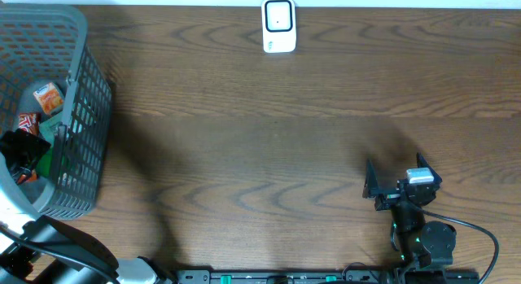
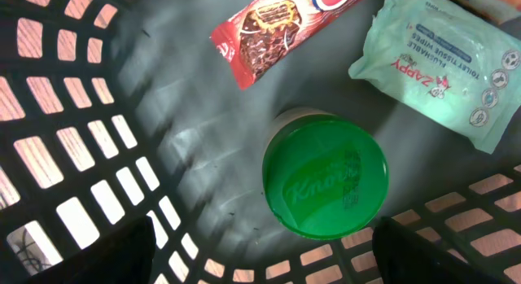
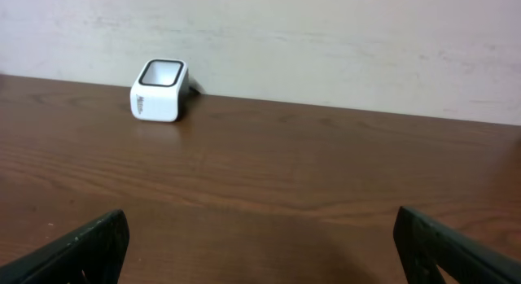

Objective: Scan the item barcode
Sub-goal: 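Reach the left gripper into the basket above the green-lidded jar, then grasp the green-lidded Knorr jar with the left gripper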

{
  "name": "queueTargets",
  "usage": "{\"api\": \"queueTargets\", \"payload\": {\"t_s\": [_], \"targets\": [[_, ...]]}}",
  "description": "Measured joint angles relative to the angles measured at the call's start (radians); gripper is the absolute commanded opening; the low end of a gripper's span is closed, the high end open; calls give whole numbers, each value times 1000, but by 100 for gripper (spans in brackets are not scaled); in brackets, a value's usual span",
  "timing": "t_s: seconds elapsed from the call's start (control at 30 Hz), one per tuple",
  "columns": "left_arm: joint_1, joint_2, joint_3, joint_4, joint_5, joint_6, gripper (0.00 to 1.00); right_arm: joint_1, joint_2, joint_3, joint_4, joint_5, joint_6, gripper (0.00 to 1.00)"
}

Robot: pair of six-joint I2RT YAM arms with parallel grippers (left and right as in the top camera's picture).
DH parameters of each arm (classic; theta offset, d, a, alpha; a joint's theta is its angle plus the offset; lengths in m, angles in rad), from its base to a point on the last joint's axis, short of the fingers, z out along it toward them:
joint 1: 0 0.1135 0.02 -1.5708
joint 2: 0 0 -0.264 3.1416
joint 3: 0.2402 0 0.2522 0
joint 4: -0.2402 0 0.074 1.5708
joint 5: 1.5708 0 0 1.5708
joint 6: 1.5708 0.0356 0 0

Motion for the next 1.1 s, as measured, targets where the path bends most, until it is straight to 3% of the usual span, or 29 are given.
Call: {"api": "queueTargets", "payload": {"t_s": [0.13,0.17,0.87,1.1], "targets": [[0,5,0,9,0,-5,86,0,0,0,0,0,0,99],[0,8,0,8,0,-13,98,0,0,0,0,0,0,99],[-5,37,0,27,58,-27,98,0,0,0,0,0,0,99],[-45,125,0,44,59,-27,98,0,0,0,0,0,0,99]]}}
